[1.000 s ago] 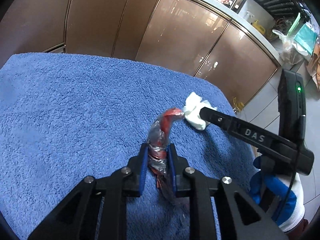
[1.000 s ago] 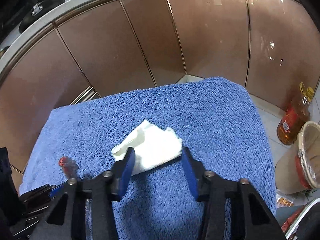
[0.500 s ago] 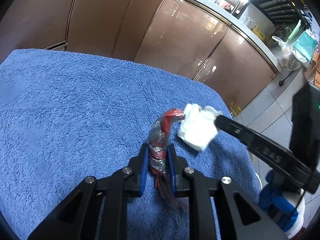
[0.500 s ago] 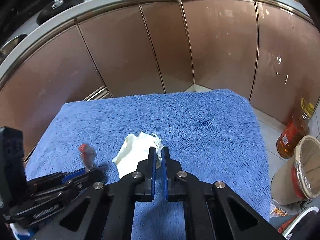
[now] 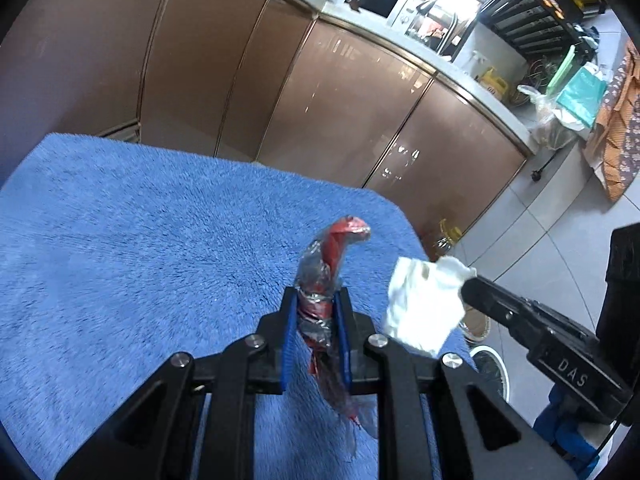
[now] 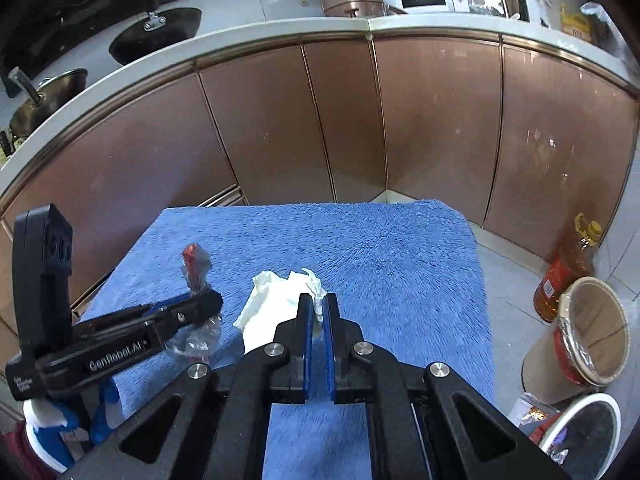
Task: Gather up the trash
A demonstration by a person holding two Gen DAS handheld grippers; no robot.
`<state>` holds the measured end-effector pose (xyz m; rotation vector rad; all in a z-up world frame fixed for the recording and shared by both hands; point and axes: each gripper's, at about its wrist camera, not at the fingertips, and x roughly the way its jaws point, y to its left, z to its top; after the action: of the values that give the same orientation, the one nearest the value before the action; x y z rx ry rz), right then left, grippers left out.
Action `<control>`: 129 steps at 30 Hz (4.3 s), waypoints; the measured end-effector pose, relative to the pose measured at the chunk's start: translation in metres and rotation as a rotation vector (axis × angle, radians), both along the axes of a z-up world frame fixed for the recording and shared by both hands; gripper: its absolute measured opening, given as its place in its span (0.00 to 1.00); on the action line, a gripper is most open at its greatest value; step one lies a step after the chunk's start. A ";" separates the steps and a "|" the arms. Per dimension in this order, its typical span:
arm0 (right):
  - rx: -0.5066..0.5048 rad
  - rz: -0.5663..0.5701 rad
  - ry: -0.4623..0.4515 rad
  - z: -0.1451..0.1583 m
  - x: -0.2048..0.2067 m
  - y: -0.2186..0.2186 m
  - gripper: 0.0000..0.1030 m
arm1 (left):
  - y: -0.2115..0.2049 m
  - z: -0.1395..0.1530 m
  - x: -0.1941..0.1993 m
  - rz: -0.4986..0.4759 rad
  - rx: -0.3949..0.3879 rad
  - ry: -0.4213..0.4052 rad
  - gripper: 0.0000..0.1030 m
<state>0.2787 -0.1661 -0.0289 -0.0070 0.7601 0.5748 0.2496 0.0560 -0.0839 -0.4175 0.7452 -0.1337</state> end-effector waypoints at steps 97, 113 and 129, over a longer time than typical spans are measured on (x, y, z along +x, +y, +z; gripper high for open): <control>-0.074 -0.810 0.027 -0.072 -0.110 -0.352 0.40 | -0.440 -0.004 0.034 -0.644 0.211 0.048 0.39; -0.075 -0.678 -0.082 -0.008 -0.143 -0.266 0.59 | -0.301 0.047 -0.036 -0.438 0.232 -0.066 0.48; -0.087 -0.564 -0.174 0.029 -0.185 -0.203 0.77 | -0.188 0.081 -0.105 -0.222 0.252 -0.161 0.50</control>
<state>0.0934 -0.3692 0.0000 0.0741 0.5809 0.0034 0.1449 -0.1323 -0.0032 -0.0818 0.6386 -0.2753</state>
